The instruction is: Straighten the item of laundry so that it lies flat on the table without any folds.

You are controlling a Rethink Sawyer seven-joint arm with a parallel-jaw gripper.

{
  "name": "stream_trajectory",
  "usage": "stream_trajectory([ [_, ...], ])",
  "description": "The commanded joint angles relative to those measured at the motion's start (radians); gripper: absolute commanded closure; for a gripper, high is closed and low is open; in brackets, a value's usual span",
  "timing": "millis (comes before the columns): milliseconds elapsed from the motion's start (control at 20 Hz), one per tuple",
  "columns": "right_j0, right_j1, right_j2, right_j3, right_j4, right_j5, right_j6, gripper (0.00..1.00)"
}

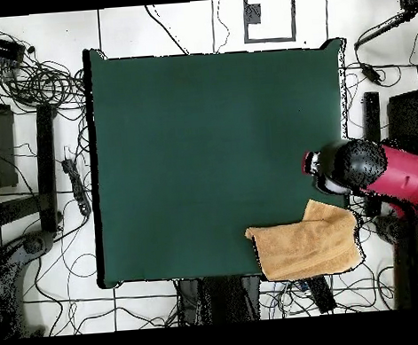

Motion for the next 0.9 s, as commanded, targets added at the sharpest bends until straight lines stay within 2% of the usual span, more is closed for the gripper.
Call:
stream_trajectory([
  [50,0.113,0.022,-0.004,0.176,0.105,0.019,0.298,1.0],
  [500,0.102,0.081,-0.024,0.147,0.143,-0.031,0.225,1.0],
  [750,0.064,0.079,-0.026,0.111,0.108,0.007,0.137,1.0],
  [900,0.019,0.119,-0.013,0.05,0.075,0.017,0.062,1.0],
])
